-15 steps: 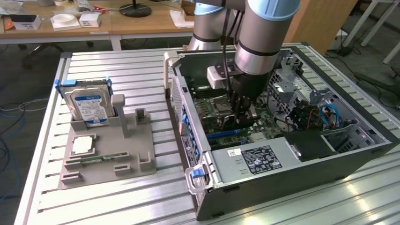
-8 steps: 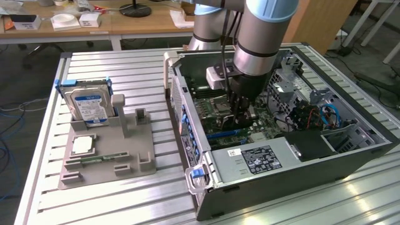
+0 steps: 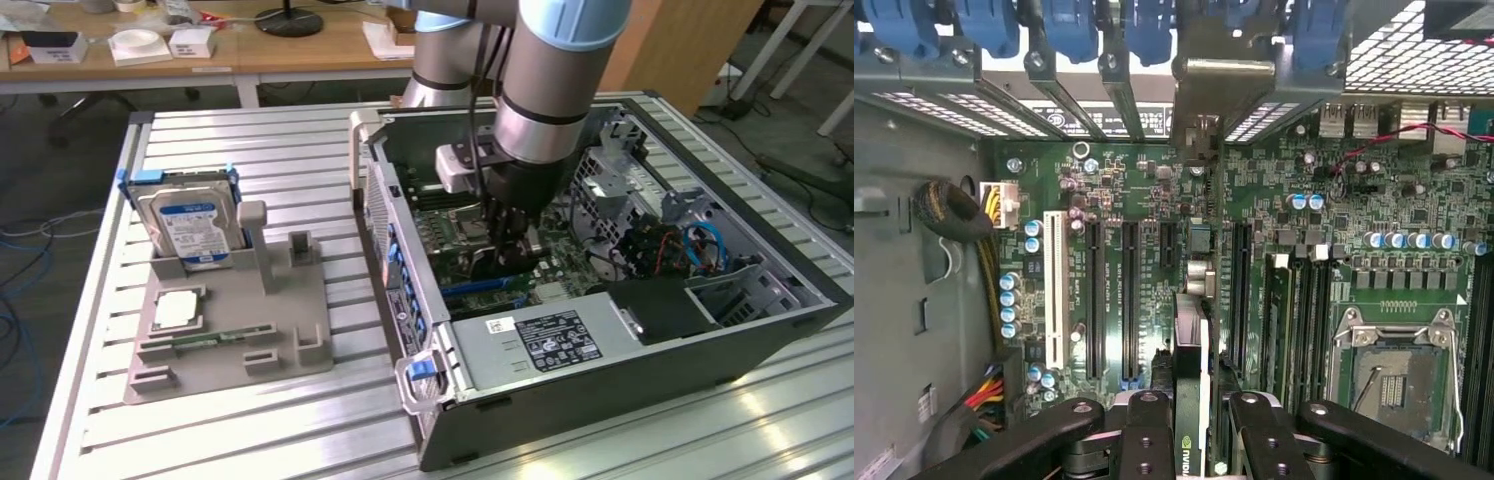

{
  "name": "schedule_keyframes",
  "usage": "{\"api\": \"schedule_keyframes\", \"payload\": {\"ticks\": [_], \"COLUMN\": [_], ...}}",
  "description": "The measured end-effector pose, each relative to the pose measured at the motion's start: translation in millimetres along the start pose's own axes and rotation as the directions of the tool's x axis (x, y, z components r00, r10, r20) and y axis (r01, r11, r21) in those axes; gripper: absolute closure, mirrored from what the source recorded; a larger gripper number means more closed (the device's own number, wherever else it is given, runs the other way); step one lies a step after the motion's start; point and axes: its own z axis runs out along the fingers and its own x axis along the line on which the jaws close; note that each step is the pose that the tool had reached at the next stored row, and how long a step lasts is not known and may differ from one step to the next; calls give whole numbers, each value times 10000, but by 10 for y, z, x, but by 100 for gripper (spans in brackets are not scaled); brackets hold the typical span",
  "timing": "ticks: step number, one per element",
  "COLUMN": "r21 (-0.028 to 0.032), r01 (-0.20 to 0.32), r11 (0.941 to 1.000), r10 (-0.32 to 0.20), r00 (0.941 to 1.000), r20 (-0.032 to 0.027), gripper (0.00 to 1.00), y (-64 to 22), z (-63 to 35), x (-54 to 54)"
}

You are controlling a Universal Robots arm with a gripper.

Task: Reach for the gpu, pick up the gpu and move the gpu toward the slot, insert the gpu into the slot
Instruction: 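Insert the gpu into the slot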

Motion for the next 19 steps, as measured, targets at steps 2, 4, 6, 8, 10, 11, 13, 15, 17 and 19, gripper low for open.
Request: {"api": "schedule_keyframes", "payload": {"ticks": [2,4,6,8,10,11,13,15,17,19], "r21": [-1,0,-1,-2,-10,-11,-17,-22,-26,-30], "r01": [2,2,1,2,-1,-5,-10,-15,-31,-40], "r11": [10000,10000,10000,10000,10000,10000,10000,10000,10000,10000], "r10": [-2,-2,-1,-2,1,5,10,15,31,40], "r00": [10000,10000,10000,10000,10000,10000,10000,10000,10000,10000], "r20": [-3,-1,-3,-3,-5,-3,-3,-2,-2,-6], "gripper": [74,74,74,74,74,74,74,74,74,74], "y": [4,6,8,9,10,10,10,9,11,11], "z": [11,26,41,52,55,59,63,68,73,74], "x": [0,-1,-1,0,-1,-1,-2,-5,-11,-13]}}
